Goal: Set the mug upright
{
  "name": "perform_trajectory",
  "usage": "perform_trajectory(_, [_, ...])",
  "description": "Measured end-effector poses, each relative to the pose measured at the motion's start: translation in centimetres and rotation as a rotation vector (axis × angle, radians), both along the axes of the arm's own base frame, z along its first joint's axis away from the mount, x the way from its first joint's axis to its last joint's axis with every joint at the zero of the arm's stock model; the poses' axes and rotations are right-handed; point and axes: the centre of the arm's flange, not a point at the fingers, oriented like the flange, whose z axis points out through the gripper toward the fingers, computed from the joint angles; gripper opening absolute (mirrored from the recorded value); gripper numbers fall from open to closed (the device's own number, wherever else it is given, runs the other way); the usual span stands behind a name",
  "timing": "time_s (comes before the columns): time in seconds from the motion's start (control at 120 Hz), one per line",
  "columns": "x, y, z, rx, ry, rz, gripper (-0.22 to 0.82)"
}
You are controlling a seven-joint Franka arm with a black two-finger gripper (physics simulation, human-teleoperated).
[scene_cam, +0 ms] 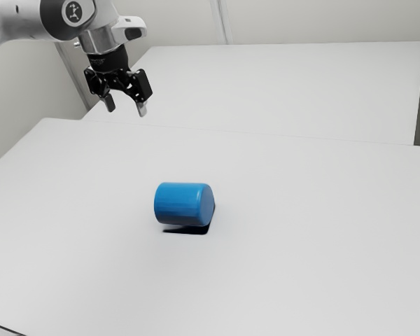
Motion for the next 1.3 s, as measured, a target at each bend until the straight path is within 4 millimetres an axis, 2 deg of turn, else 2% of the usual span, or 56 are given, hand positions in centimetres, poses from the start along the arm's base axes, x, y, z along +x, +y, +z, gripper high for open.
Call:
perform_trajectory(0.375, [-1.0, -0.7, -0.7, -0.009, 0.016, -0.018, 0.57])
perform_trajectory(0.467, [-1.4, -1.0, -1.9, -0.032, 0.028, -0.028, 0.57])
perform_trajectory(0.567, [-1.4, -0.8, -4.3, -0.077, 0.045, -0.037, 0.57])
perform_trajectory(0.667, [-1.3, 1.0, -6.9, -0.136, 0.05, -0.018, 0.57])
perform_trajectory(0.825, [-1.4, 6.5, -9.4, -0.227, 0.012, 0.059, 0.57])
perform_trajectory(0.883, [-1.7, 7.9, -10.2, -0.256, -0.006, 0.075, 0.57])
perform_trajectory(1.075, [-1.9, 8.2, -13.9, -0.37, -0.043, 0.065, 0.57])
perform_trajectory(1.3, [-2.4, 10.0, -17.9, -0.505, -0.105, 0.094, 0.57])
